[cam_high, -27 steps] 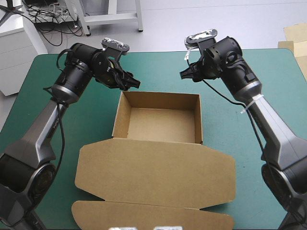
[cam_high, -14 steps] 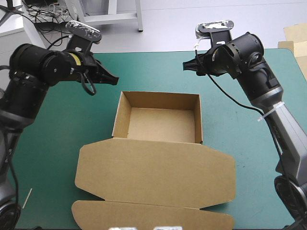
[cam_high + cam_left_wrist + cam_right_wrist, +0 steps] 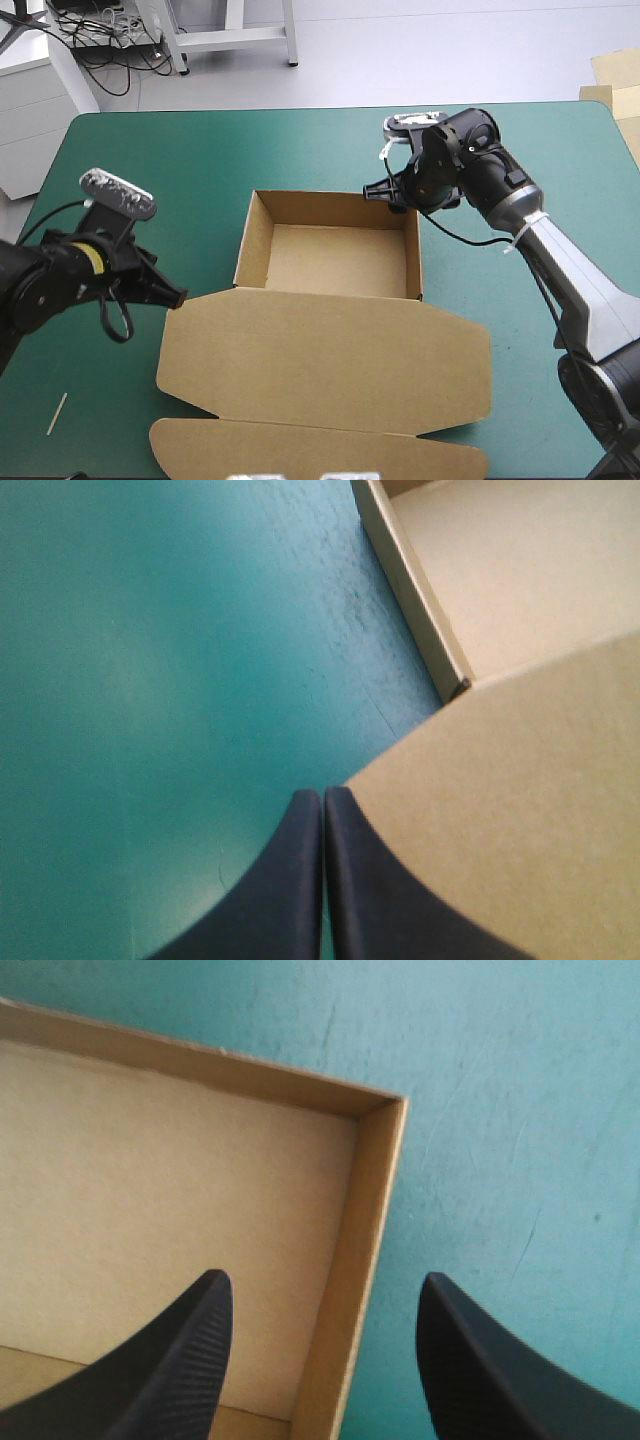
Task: Fold the box
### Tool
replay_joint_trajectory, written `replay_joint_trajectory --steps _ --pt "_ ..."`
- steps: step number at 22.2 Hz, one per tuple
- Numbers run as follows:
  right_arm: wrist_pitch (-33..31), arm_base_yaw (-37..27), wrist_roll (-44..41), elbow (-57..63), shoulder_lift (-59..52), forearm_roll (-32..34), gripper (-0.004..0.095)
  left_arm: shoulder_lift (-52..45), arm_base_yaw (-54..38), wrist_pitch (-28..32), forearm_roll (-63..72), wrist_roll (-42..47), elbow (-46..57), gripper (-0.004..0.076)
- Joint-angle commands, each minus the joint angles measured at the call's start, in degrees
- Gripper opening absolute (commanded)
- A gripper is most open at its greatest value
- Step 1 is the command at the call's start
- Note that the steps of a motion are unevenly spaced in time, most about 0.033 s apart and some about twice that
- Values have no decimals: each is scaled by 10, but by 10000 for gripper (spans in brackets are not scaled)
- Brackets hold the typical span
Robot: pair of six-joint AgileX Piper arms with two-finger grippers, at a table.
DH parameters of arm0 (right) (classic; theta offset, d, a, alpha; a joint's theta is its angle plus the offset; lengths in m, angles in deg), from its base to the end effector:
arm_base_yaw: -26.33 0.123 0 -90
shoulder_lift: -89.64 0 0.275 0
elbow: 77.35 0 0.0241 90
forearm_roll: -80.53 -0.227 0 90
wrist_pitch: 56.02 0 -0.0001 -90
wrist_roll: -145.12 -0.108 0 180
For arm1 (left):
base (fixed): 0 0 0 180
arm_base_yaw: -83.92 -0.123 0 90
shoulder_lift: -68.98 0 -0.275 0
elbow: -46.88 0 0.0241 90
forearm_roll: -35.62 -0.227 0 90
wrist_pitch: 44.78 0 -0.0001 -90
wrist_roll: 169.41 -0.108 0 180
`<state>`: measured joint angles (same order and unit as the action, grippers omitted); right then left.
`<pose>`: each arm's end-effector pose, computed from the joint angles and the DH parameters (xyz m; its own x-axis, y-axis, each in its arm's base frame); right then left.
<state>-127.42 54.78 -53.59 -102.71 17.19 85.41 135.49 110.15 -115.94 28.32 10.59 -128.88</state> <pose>0.3140 0.1602 0.3435 -0.8827 -0.1440 -0.4472 -0.1915 0.9795 0.0625 0.1520 -0.0604 0.3885 -0.6886 0.3850 -0.6144 0.4008 0.9083 0.1200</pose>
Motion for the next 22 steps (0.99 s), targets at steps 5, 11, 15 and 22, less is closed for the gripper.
replay_joint_trajectory --steps 5,11,15,22 --pt "-4 -1 0 66 -3 -2 505 -174 3 85 34 15 168 -10" --pt "-3 -1 -33 66 61 13 503 -318 3 84 102 4 313 -10" --pt "-4 -6 -42 66 81 13 389 -353 3 73 102 4 341 -10" --pt "-4 -22 -45 64 81 9 -20 -359 3 56 101 4 350 -10"
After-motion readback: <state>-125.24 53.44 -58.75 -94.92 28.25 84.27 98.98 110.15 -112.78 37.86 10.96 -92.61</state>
